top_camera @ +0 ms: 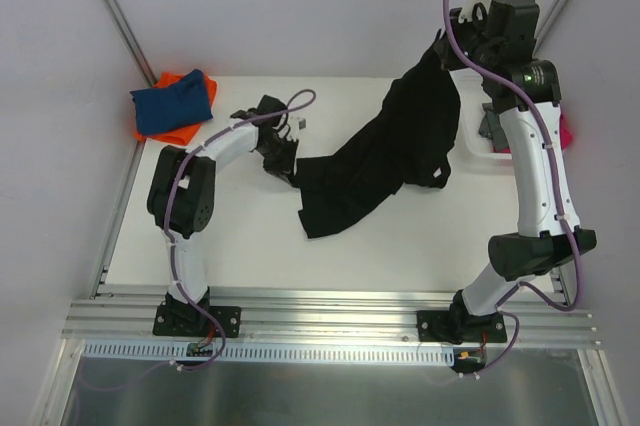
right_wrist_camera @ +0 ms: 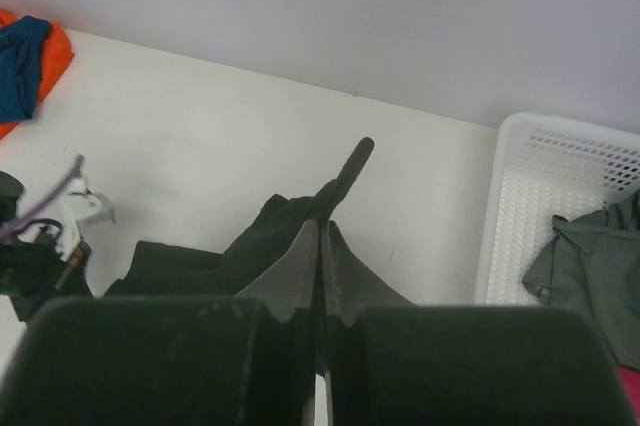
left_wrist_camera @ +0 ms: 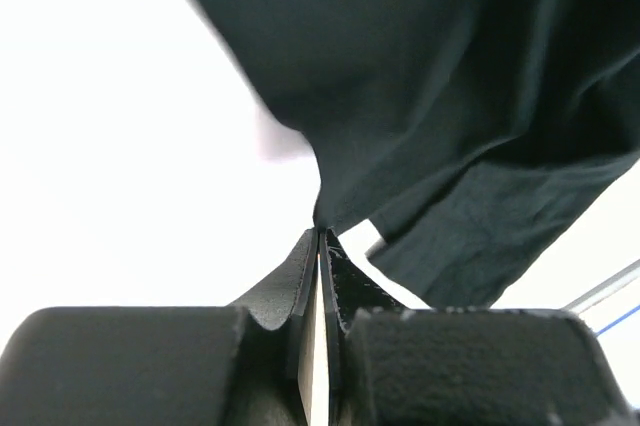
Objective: Fold and stack the t-shirts
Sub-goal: Flatten the tshirt out
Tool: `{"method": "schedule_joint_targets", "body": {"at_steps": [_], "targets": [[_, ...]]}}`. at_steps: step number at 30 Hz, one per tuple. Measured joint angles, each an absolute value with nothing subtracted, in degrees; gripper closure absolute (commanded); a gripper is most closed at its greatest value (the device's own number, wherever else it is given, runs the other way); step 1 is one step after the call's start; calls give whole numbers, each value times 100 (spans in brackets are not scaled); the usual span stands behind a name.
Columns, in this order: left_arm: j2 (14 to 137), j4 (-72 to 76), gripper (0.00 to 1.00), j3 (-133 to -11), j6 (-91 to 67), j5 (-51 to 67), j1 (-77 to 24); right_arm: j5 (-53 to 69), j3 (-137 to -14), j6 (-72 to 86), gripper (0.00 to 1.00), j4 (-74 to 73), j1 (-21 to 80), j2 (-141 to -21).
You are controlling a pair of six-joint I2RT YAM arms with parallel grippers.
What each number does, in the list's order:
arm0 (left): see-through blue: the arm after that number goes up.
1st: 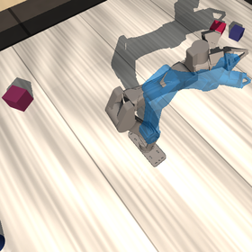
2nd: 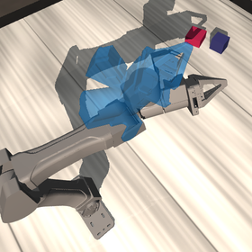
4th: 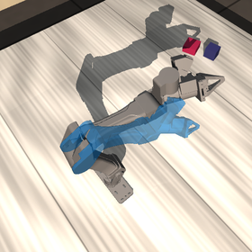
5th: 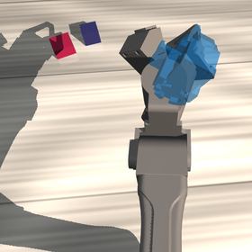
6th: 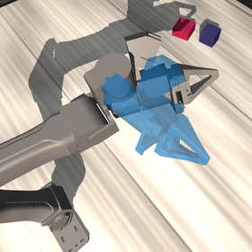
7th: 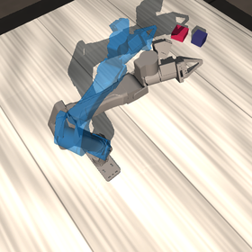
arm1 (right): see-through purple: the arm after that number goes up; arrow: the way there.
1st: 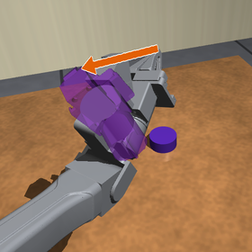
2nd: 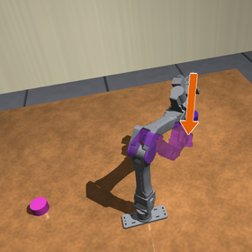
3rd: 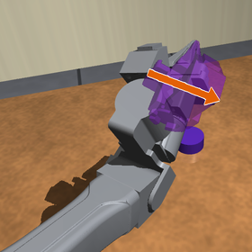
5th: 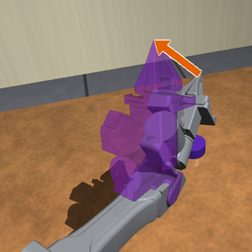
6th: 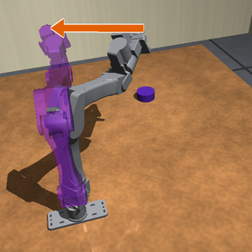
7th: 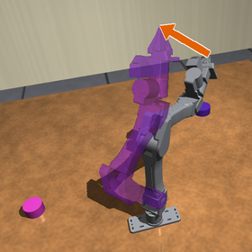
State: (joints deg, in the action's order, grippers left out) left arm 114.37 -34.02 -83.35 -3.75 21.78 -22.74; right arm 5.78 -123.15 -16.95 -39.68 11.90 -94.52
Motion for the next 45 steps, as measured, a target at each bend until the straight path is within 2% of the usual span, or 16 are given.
{"method": "schedule_joint_targets", "body": {"at_steps": [7, 13, 18, 24, 32, 45], "targets": [[11170, -3929, 100, -10073, 49, 2040, -1538, 333, -12460, -1839, 99, -3933, 1087, -9631], [11089, -4309, 100, -11981, 276, 2043, -1492, -10, -12632, -2038, 99, -3922, 1068, -9821], [10956, -4602, 100, -12870, 558, 1927, -1455, -381, -12477, -2171, 99, -3861, 1052, -9649], [10359, -4858, 100, -12884, 755, 1769, -1271, -714, -11636, -2204, 99, -3813, 766, -8731], [9118, -4958, 100, -12658, 915, 1492, -1177, -368, -11128, -1815, 100, -3868, -305, -7502], [6781, -5000, 100, -12029, 1643, 1236, -1111, 797, -10847, -1352, 99, -4150, -307, -5328]]}}
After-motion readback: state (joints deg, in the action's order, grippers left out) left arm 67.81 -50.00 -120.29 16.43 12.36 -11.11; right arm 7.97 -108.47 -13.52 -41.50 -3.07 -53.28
